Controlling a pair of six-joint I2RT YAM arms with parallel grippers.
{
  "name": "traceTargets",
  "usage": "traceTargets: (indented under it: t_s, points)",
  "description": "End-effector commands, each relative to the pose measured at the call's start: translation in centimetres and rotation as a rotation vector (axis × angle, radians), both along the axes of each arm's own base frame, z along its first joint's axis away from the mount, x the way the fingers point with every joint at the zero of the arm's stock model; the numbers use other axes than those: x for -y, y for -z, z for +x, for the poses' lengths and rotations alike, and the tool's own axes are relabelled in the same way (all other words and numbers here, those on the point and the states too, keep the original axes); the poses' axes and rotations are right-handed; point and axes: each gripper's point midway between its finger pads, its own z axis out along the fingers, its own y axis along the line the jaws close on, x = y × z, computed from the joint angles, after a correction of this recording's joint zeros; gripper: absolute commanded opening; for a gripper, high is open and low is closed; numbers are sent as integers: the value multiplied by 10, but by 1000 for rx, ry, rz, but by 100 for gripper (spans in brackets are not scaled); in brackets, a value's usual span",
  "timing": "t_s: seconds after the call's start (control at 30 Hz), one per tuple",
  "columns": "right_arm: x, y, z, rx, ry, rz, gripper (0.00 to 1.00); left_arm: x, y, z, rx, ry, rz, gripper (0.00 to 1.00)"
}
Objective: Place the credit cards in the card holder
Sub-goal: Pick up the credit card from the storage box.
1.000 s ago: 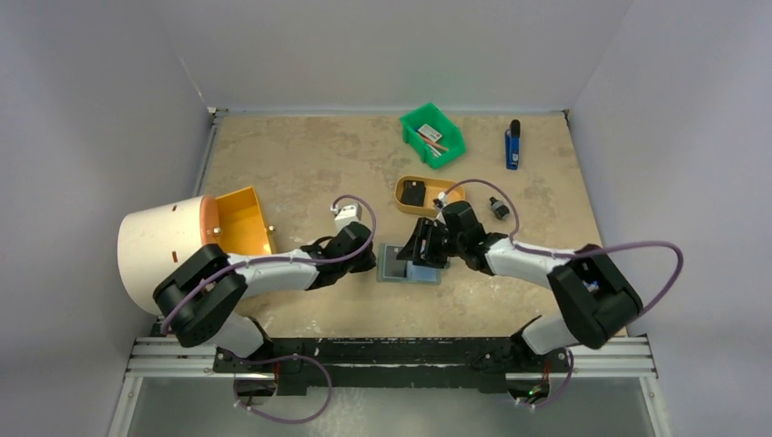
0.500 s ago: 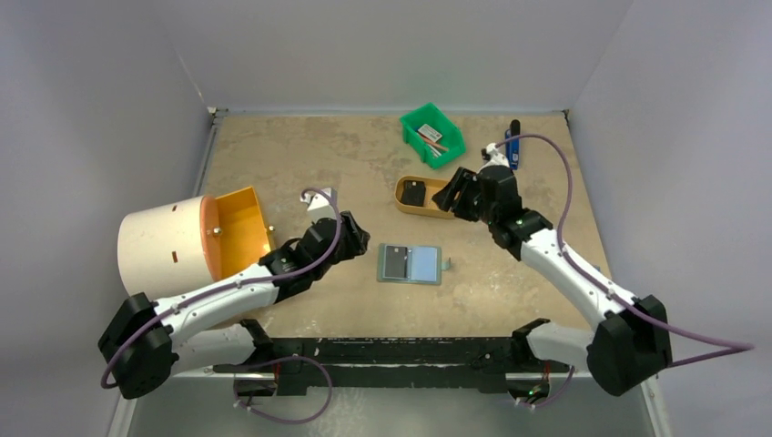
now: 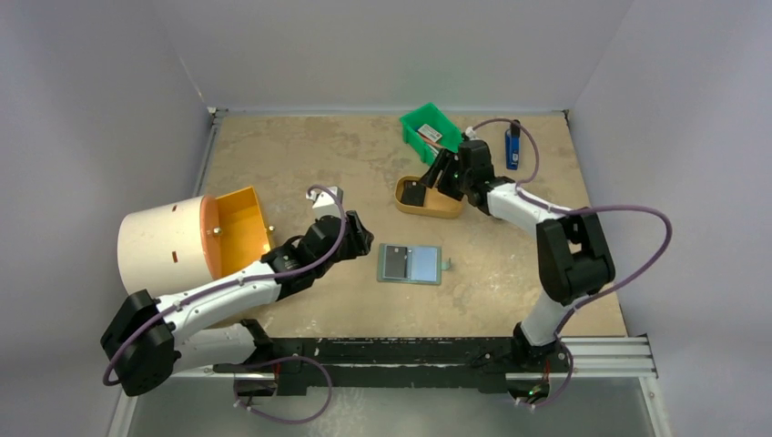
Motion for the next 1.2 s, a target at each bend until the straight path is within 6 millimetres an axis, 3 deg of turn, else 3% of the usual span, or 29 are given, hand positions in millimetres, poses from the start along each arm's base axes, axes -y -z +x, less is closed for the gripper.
traceTargets:
  t_s: [0.0, 0.07, 0.2, 0.6, 0.9, 1.17]
  points:
    - [-16, -16, 30, 75, -65, 4, 65, 4, -19, 0, 54, 24, -47, 52]
    - [-19, -3, 34, 44, -78, -5, 66, 2, -19, 0, 57, 21, -43, 65]
    - [-20, 12, 37, 10, -91, -33, 65, 1, -17, 2, 54, 10, -25, 71]
    - [-25, 46, 38, -81, -90, -25, 59, 1, -4, 5, 21, -6, 9, 72]
    - [-27, 60, 23, -148, -97, -1, 49, -3, -1, 3, 14, -18, 11, 71]
    - [-17, 61, 16, -149, -53, -6, 36, -2, 2, 4, 6, -21, 11, 71]
